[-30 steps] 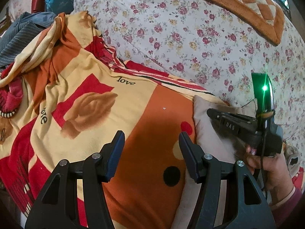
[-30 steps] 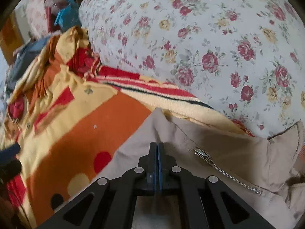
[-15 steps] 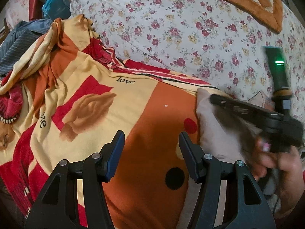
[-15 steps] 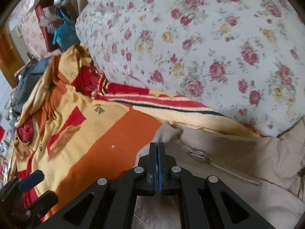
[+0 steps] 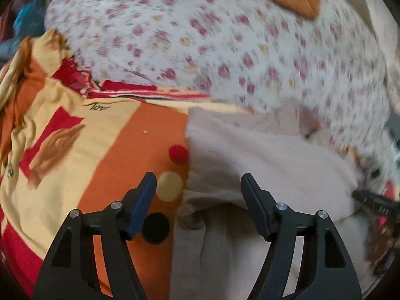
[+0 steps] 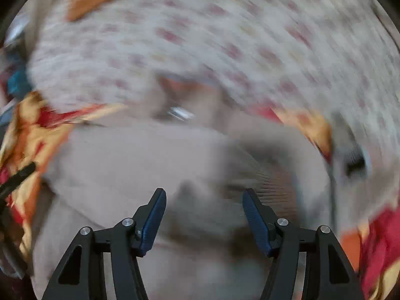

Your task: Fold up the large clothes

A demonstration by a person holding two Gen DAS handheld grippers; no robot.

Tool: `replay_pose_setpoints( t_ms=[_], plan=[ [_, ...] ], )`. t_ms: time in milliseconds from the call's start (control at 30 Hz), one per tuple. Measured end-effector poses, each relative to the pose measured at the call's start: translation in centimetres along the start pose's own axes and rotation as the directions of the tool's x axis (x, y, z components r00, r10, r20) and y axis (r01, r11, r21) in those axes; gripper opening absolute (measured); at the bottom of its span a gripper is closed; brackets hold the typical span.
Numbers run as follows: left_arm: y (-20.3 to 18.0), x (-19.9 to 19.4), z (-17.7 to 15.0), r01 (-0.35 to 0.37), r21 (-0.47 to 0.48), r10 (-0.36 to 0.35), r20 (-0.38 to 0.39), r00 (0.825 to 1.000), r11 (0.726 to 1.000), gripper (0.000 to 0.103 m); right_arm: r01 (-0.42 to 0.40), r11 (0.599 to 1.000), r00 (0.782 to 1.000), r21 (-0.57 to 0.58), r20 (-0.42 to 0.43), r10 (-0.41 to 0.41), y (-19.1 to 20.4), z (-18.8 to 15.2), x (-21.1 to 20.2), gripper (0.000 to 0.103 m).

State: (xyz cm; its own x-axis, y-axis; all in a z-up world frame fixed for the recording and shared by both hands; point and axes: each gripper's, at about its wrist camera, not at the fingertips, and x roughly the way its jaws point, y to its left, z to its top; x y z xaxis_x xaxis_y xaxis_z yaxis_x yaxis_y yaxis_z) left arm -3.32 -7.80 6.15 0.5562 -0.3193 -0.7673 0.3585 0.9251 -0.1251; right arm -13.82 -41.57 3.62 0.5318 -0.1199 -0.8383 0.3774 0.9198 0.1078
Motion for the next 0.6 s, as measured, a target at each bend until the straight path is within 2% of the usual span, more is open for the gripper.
replay_pose_setpoints(
  t_ms=[67, 100, 200, 233, 300, 367, 433, 533, 600],
  plan=[
    [-0.9, 2.2, -0.8, -0.112, 0.072, 0.117, -0.080, 0.990, 0.991, 0.070, 0.039, 0.999, 0.999, 0.023, -0.025, -0.039, -2.2, -1.1, 1.1, 0.055],
    [-0.8, 2.9, -1.3, -0.128, 0.082, 0.137, -0.110, 0.985, 0.988, 0.071, 0.037, 0.999, 0.999, 0.027, -0.004, -0.037, -2.6, -1.4, 0.6, 0.055],
    [0.4, 2.6, -1.8, -0.080, 0.011, 0.080, -0.098, 0.992, 0.997, 0.070, -0.053, 0.997, 0.995, 0.064, 0.093, 0.047, -3.8, -2.4, -3.4, 0.058],
    [0.5, 2.5, -1.7, -0.072, 0.005, 0.072, -0.103, 0.992, 0.997, 0.070, -0.058, 0.995, 0.990, 0.083, 0.132, 0.046, -4.8, -2.8, -5.0, 0.060],
    [0.9, 2.2, -1.7, -0.061, -0.017, 0.059, -0.093, 0.994, 0.998, 0.070, -0.016, 0.992, 0.985, 0.128, 0.173, -0.006, -6.3, -3.2, -6.7, 0.070],
    [1.0, 1.9, -1.7, -0.057, -0.024, 0.055, -0.081, 0.995, 0.998, 0.070, 0.000, 0.978, 0.981, 0.208, 0.191, -0.040, -9.4, -3.6, -7.8, 0.070],
    [0.8, 1.3, -1.5, -0.060, -0.020, 0.059, -0.049, 0.997, 0.998, 0.070, -0.010, 0.943, 0.982, 0.332, 0.182, -0.054, -12.9, -3.7, -8.2, 0.070],
    [0.6, 0.1, -1.2, -0.063, -0.015, 0.063, 0.010, 0.998, 0.998, 0.070, -0.108, 0.864, 0.976, 0.493, 0.219, -0.003, -17.0, -3.6, -8.2, 0.071],
    [0.8, -0.2, -1.0, -0.064, -0.019, 0.065, 0.033, 0.997, 0.998, 0.070, -0.159, 0.823, 0.968, 0.546, 0.248, 0.023, -18.3, -2.8, -7.8, 0.074]
  ],
)
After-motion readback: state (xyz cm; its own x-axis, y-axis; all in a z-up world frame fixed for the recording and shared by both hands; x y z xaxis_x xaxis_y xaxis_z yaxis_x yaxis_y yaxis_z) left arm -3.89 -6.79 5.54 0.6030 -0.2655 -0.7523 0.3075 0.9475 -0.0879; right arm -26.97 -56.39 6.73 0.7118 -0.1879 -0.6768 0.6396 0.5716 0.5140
